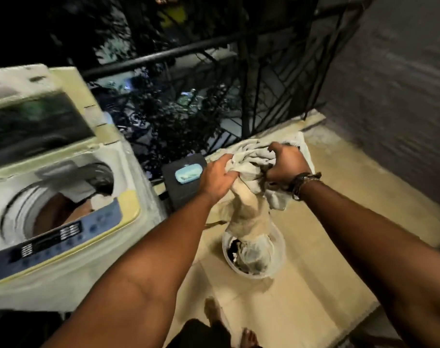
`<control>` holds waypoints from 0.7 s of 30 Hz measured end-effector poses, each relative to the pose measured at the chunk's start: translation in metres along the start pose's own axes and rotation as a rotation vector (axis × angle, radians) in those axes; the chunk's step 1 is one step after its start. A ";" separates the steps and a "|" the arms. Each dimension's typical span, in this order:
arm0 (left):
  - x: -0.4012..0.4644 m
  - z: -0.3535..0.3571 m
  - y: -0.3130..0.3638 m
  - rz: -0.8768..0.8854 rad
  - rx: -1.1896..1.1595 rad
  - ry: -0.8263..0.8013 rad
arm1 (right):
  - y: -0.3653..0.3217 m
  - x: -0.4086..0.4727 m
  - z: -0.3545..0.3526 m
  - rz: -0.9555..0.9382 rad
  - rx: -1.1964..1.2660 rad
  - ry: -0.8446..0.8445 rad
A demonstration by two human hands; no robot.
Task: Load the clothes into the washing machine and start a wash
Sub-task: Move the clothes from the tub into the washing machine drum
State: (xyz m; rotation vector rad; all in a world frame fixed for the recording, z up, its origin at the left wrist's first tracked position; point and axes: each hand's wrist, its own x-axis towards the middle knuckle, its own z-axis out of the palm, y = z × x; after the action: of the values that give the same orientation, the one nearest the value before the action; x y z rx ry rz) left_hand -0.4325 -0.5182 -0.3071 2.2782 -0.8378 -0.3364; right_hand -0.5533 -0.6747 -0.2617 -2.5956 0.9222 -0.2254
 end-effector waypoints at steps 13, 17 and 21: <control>-0.063 -0.263 -0.082 -0.194 -0.445 0.731 | -0.315 0.027 -0.034 -0.541 0.096 0.123; -0.081 -0.351 -0.136 -0.201 -0.487 0.857 | -0.429 0.022 -0.025 -0.682 0.123 0.154; -0.094 -0.424 -0.192 -0.188 -0.536 0.902 | -0.521 0.014 -0.002 -0.754 0.137 0.140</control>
State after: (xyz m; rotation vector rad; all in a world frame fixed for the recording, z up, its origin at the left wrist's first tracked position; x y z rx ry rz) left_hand -0.2248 -0.1331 -0.1231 1.7118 -0.0459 0.3469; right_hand -0.2437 -0.3115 -0.0511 -2.6955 -0.0802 -0.6436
